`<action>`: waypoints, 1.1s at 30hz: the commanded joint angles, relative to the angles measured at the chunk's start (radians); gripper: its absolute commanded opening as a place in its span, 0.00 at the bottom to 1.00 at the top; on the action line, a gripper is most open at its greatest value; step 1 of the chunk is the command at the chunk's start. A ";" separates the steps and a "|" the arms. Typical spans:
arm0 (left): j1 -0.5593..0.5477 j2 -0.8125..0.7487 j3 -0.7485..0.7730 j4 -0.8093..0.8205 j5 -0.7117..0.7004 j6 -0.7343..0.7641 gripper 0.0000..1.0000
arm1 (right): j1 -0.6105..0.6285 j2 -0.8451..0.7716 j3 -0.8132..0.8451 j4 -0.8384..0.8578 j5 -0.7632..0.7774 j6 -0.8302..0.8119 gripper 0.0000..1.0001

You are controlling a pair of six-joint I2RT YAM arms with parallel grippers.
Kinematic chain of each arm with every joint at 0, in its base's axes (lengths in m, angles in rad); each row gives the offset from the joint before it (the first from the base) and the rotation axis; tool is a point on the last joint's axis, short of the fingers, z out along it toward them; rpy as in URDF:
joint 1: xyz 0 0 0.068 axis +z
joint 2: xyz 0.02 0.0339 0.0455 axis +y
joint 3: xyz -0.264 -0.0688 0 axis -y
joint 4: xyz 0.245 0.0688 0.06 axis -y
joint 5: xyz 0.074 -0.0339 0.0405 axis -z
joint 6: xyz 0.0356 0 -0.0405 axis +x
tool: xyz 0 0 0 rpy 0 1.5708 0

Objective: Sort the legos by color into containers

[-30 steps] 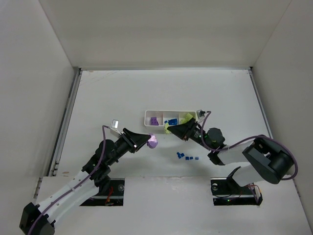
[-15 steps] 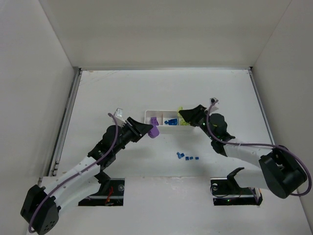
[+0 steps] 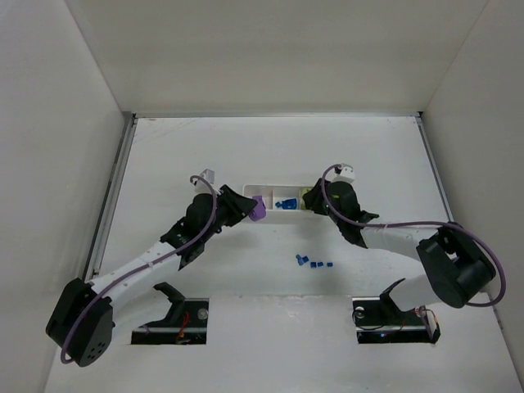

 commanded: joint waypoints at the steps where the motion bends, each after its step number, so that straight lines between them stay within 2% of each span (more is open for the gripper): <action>1: 0.008 0.017 0.057 0.040 -0.021 0.043 0.15 | 0.021 0.006 0.047 -0.004 0.064 -0.035 0.46; 8: 0.024 0.095 0.109 0.031 -0.038 0.086 0.15 | 0.029 -0.017 0.038 -0.004 0.104 -0.035 0.66; 18: 0.015 0.281 0.244 -0.024 -0.103 0.205 0.15 | 0.067 -0.250 -0.031 0.014 0.090 -0.033 0.67; 23: -0.005 0.356 0.318 -0.099 -0.211 0.293 0.15 | 0.090 -0.368 -0.074 0.014 0.089 -0.032 0.68; 33: -0.051 0.503 0.479 -0.223 -0.301 0.439 0.16 | 0.126 -0.416 -0.126 0.014 0.093 -0.022 0.68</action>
